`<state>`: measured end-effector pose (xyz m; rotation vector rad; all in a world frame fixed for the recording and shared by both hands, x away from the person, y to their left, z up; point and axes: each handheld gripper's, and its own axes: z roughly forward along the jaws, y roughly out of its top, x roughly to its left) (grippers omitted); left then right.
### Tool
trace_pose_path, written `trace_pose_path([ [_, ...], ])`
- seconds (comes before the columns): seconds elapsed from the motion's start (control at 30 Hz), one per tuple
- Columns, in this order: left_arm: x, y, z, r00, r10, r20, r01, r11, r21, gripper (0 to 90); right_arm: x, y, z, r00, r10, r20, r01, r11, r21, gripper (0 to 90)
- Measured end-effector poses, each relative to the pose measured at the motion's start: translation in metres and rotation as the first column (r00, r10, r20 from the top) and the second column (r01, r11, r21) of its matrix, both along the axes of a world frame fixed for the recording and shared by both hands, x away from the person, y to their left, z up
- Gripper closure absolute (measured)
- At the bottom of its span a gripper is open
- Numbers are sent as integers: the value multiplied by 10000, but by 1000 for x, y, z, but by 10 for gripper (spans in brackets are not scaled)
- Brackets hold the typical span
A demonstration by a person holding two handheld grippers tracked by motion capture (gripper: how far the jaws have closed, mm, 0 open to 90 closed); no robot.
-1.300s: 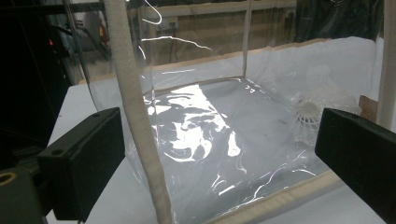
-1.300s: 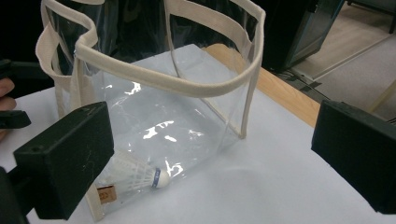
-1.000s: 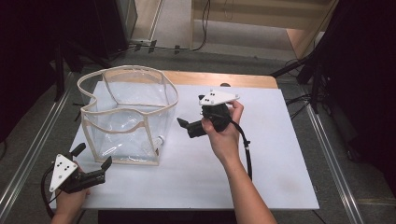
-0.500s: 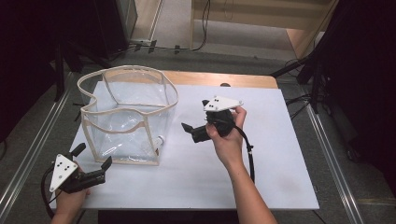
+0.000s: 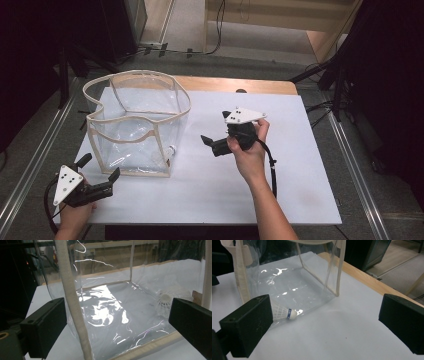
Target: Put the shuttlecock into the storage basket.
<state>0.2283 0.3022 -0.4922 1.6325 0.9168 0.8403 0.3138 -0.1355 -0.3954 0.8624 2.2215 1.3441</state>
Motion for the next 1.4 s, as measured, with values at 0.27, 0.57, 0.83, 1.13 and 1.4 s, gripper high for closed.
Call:
trace_pose_path([
  [0.27, 0, 0, 0, 10000, 0, -3, 0, 10000, 10, 23, -3, -7, -6, 10000, -31, 12, 31, 10000, -44, 0],
  [0.57, 0, 0, 0, 10000, 3, -2, -3, 10000, 10, 23, -7, -19, -14, 9998, -212, -45, 211, 9998, -60, 0],
  [0.83, 0, 0, 0, 10000, 10, -8, -10, 10000, 7, 23, -12, -33, -20, 9989, -461, -81, 461, 9989, -76, 0],
  [1.13, 0, 0, 0, 10000, 25, -6, -25, 10000, 2, 23, -18, -50, -26, 9971, -761, -94, 760, 9971, -91, 0],
  [1.4, 0, 0, 0, 10000, 34, -12, -34, 10000, -7, 23, -24, -66, -34, 9944, -1048, -163, 1047, 9945, -58, 0],
])
